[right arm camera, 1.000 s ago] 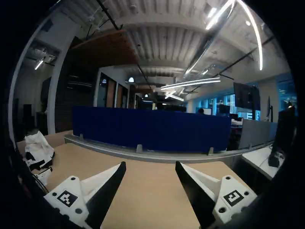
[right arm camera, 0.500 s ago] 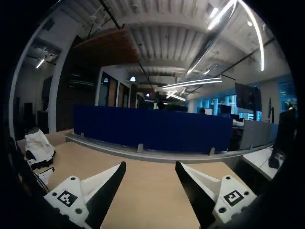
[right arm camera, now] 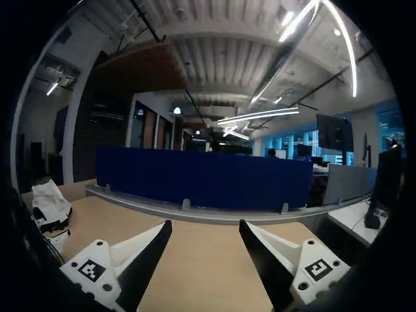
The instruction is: Fold towel
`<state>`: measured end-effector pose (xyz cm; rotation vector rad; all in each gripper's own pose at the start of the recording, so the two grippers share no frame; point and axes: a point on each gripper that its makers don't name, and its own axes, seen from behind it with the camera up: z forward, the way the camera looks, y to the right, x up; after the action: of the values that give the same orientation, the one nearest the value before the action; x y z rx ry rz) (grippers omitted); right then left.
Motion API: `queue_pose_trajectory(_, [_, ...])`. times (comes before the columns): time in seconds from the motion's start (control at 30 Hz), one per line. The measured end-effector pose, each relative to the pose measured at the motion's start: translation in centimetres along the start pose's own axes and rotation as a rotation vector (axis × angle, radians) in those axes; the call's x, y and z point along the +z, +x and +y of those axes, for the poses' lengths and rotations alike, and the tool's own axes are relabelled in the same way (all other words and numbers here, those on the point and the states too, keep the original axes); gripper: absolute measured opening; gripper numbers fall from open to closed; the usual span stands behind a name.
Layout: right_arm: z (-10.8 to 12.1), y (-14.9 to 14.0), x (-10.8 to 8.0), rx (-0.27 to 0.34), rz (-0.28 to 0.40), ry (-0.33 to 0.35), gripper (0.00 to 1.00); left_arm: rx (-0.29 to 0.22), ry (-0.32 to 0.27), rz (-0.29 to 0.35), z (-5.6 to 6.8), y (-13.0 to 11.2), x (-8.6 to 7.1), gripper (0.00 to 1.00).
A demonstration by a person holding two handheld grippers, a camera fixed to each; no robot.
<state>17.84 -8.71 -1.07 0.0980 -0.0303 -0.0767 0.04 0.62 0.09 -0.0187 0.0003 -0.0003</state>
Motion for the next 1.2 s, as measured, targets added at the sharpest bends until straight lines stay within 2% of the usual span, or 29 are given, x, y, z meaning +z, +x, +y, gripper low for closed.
queue_pose_trajectory(0.2, [1.8,0.7,0.3,-0.006,0.019,-0.032,1.00,0.000,0.000,0.000,0.0,0.1,-0.1,0.93])
queue_pose_trajectory(0.4, [2.7,0.8,0.3,0.017,0.038,-0.046,1.00,0.000,0.000,0.000,0.0,0.1,-0.1,0.93])
queue_pose_trajectory(0.6, [3.6,-0.4,0.2,0.041,0.045,-0.054,1.00,0.000,0.000,0.000,0.0,0.1,-0.1,0.93])
queue_pose_trajectory(0.9, [5.4,-2.2,0.7,0.111,0.055,-0.069,1.00,0.000,0.000,0.000,0.0,0.1,-0.1,0.93])
queue_pose_trajectory(1.2, [5.1,-4.9,1.2,0.103,0.059,-0.061,1.00,0.000,0.000,0.000,0.0,0.1,-0.1,0.93])
